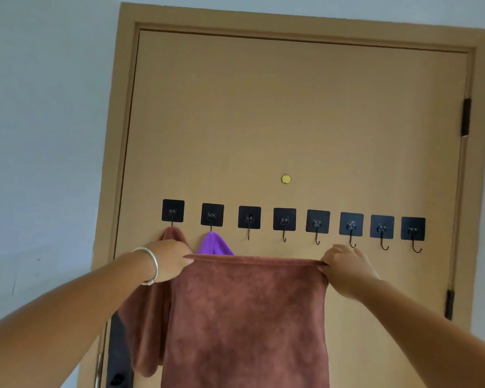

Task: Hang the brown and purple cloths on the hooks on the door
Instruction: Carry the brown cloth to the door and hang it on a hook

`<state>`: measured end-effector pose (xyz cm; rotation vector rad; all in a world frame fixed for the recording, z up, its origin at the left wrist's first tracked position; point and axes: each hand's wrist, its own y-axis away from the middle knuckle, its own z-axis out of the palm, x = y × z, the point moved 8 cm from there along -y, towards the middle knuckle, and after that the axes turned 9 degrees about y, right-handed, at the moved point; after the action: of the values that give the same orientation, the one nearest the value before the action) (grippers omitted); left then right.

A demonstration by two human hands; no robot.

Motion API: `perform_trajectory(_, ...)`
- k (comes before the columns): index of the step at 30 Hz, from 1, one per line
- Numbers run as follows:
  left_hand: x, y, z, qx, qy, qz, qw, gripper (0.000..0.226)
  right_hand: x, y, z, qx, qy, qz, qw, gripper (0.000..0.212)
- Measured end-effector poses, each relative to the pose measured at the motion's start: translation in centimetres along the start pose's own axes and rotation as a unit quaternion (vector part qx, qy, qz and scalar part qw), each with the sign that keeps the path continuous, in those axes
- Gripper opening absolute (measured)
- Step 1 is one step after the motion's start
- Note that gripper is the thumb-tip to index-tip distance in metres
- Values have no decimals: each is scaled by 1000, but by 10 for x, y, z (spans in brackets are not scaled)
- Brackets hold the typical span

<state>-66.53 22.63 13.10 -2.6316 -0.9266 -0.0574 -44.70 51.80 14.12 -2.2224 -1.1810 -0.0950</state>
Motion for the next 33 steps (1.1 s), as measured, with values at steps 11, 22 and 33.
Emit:
perform_trajectory(11, 12, -60, -19, 206, 19, 174, 963, 39, -8, -50, -29, 202, -202, 19, 958, 32)
perform_trajectory(22, 0, -87, -13, 166, -160, 136, 963, 95, -57, -98, -14, 142, 10, -120, 982, 54)
perform_trajectory(33, 45, -114, 33, 147, -239, 75, 957, 31, -93, -114, 2, 120, 112, -91, 982, 26)
